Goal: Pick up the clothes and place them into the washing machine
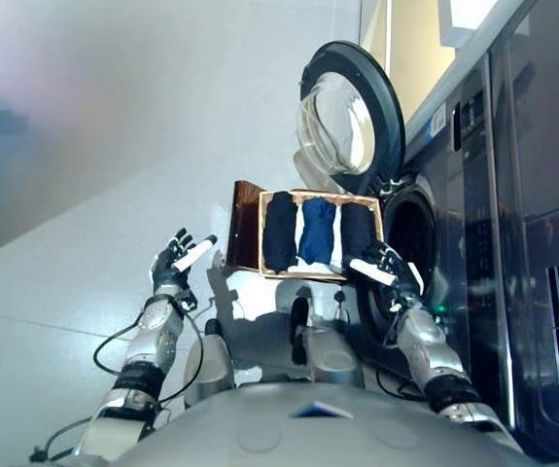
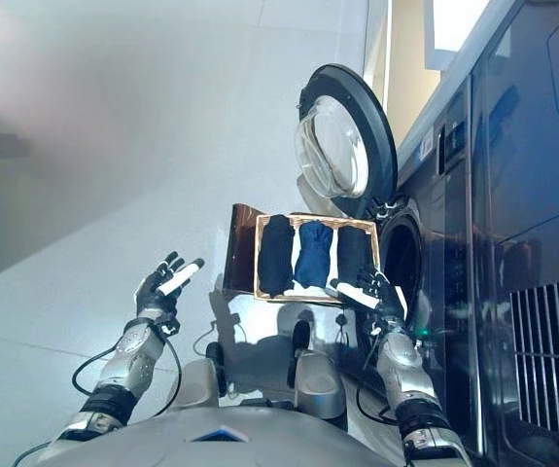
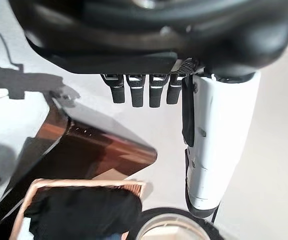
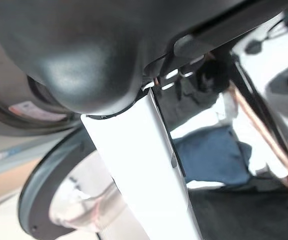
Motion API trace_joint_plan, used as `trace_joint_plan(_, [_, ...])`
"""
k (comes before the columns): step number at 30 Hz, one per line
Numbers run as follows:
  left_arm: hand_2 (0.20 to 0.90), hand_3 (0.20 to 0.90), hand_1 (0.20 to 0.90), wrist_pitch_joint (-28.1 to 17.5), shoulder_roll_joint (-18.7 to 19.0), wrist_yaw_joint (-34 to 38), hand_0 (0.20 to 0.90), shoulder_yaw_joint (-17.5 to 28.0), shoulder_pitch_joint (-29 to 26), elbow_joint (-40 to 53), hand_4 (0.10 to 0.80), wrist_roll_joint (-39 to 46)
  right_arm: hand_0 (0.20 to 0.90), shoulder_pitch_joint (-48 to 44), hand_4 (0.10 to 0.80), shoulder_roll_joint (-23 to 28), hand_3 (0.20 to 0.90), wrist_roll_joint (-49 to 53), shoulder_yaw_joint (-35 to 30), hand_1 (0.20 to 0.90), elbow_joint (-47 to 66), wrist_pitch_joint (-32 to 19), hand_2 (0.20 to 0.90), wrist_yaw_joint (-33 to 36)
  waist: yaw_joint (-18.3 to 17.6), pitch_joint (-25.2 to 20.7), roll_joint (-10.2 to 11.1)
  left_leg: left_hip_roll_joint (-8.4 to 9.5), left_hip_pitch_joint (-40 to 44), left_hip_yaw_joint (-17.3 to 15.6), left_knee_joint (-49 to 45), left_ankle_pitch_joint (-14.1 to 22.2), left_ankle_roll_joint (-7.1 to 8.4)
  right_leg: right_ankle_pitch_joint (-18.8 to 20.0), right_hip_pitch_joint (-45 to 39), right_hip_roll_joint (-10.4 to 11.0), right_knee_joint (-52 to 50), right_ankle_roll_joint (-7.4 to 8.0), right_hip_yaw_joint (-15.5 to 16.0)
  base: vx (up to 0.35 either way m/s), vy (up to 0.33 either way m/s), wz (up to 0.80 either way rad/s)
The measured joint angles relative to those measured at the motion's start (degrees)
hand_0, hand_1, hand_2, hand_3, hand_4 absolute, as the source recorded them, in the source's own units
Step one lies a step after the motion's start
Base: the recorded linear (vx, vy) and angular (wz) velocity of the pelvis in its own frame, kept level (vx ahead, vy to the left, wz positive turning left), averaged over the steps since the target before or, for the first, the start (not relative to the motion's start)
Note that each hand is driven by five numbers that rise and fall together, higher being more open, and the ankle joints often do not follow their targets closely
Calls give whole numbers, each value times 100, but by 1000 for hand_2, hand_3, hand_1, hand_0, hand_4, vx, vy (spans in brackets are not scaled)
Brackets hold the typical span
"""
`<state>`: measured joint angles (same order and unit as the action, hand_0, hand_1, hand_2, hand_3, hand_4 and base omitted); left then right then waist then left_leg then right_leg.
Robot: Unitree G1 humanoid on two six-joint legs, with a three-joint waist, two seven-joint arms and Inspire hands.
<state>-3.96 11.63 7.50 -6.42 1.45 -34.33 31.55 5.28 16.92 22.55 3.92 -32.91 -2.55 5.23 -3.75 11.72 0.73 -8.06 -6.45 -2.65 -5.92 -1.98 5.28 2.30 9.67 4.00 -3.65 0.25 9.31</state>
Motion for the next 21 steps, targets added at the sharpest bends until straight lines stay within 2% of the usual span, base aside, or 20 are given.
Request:
trace_joint_plan(1, [900,900,900,1,-5,3,900,0,18,-2,800,0,900,1,800,49,900,-1,-3,900,-2,1,900,-1,2,13,-46,38,143,8,277,100,-155,43,47,-59,-17,40,-95,205,192,-34])
trace_joint_plan(2, [900,900,900,2,-4,1,900,8,34,-4,800,0,900,-6,800,95,900,-3,-29,900,-20,-2,900,3,7,50,-122,57,249,-8,419,262,-141,148,71,-154,2,62,-235,190,218,-40])
trace_joint_plan(4, [900,900,900,32,46,7,900,76,11,-10,800,1,900,9,800,-9,900,-3,-160,900,-49,2,900,4,31,137,30,153,350,-208,522,189,-268,245,26,-51,220,208,-475,151,221,-42])
trace_joint_plan(6, [900,900,900,40,63,2,900,78,72,-2,800,-1,900,121,800,-33,900,-5,-182,900,-57,12,900,-4,140,182,50,256,511,-481,562,238,-384,268,-145,91,414,252,-477,166,320,-49])
trace_joint_plan(7, [900,900,900,39,105,4,900,81,88,5,800,-2,900,180,800,-65,900,-8,-179,900,-50,13,900,-20,157,172,104,383,577,-594,584,274,-424,427,-192,208,478,360,-494,87,227,-44])
trace_joint_plan(9, [900,900,900,33,178,3,900,119,88,23,800,-4,900,140,800,-134,900,-10,-161,900,-42,12,900,-24,156,194,60,455,588,-722,636,296,-490,622,-236,282,723,465,-622,-6,139,-32])
trace_joint_plan(10, [900,900,900,29,196,13,900,166,75,43,800,-1,900,129,800,-153,900,-10,-117,900,-44,14,900,-26,153,197,57,516,584,-787,666,296,-506,693,-220,310,815,471,-663,9,175,-28])
trace_joint_plan(14, [900,900,900,7,263,51,900,181,-18,55,800,5,900,-52,800,-175,900,-10,68,900,-78,18,900,-13,146,197,37,536,496,-875,744,300,-528,751,-68,316,838,506,-745,56,65,-12])
trace_joint_plan(21, [900,900,900,-12,252,127,900,184,-29,69,800,51,900,-296,800,-174,900,-11,83,900,-165,18,900,-25,196,196,53,492,706,-963,865,306,-515,795,-115,196,778,535,-741,23,-47,-8])
